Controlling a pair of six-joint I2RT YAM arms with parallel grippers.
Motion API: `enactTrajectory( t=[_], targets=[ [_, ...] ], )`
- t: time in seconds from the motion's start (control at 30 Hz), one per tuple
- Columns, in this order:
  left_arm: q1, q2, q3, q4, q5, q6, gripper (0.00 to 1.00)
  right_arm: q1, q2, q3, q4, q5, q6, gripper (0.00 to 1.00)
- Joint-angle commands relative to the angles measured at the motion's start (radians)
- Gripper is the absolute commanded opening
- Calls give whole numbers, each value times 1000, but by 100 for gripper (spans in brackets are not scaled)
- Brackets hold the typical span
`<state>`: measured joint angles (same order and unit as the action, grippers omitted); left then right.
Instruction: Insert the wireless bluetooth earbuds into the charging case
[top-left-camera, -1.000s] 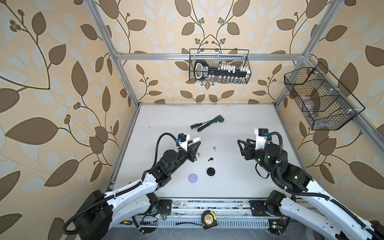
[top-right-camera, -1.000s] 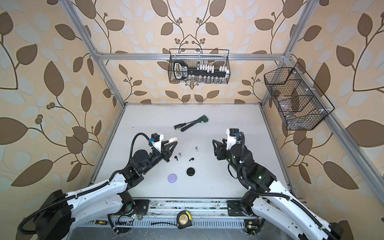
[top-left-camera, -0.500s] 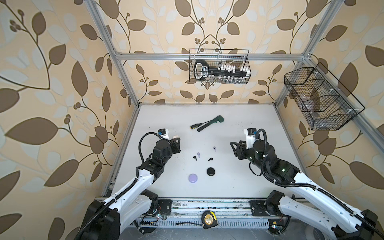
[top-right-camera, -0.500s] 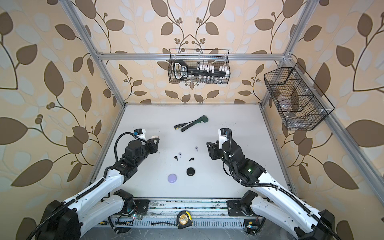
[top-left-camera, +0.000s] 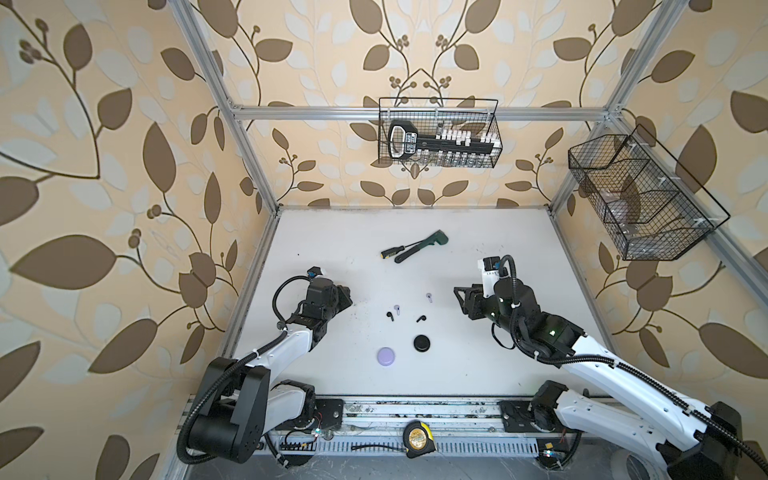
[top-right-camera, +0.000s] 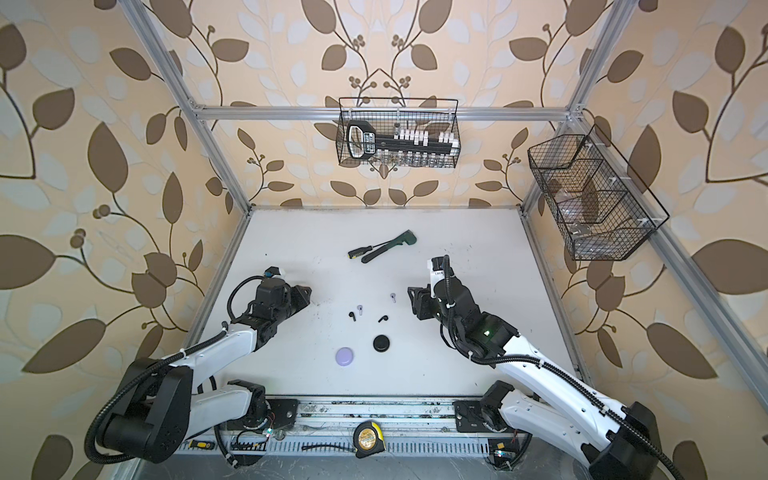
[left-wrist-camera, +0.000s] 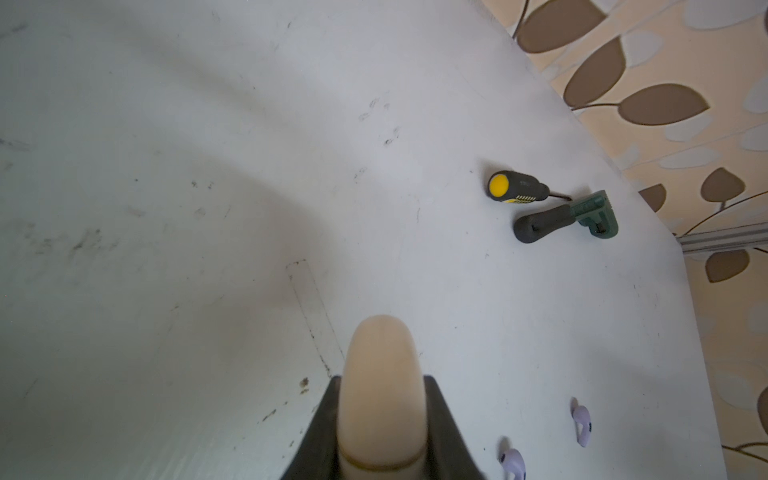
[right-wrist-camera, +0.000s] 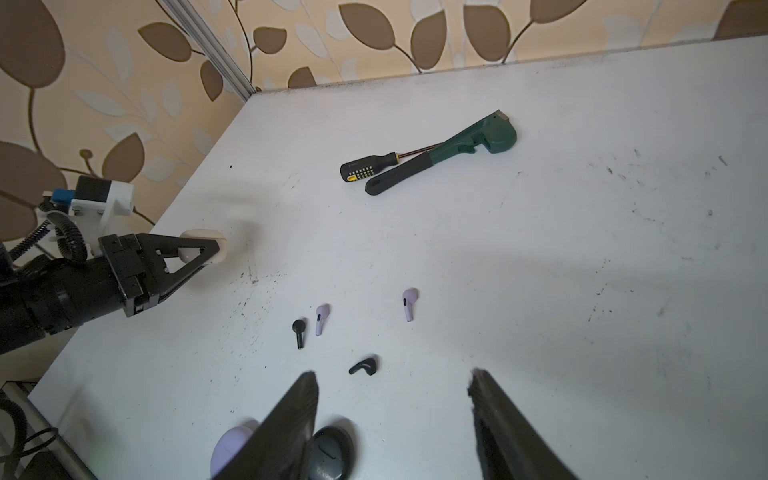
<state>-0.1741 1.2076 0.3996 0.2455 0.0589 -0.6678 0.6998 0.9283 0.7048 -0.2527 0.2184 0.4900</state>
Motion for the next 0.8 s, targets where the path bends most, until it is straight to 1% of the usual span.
enactTrajectory(
  t=[0.0, 0.13, 0.4, 0.47, 0.77],
  targets=[
    [37, 58, 3, 104, 98, -25, 0, -3, 36, -3, 20, -24, 4, 59],
    [73, 123, 17, 121, 144, -24, 0, -3, 66, 5, 20, -34, 5, 58],
    [87, 223, 64, 136, 190, -16, 0, -3, 87, 8, 22, -36, 5, 58],
    [91, 282, 78, 141, 204, -18, 0, -3, 88, 9, 21, -35, 4, 59],
    [102, 341, 104, 125, 190, -8, 0, -5, 95, 13, 21, -40, 4, 59]
  ],
)
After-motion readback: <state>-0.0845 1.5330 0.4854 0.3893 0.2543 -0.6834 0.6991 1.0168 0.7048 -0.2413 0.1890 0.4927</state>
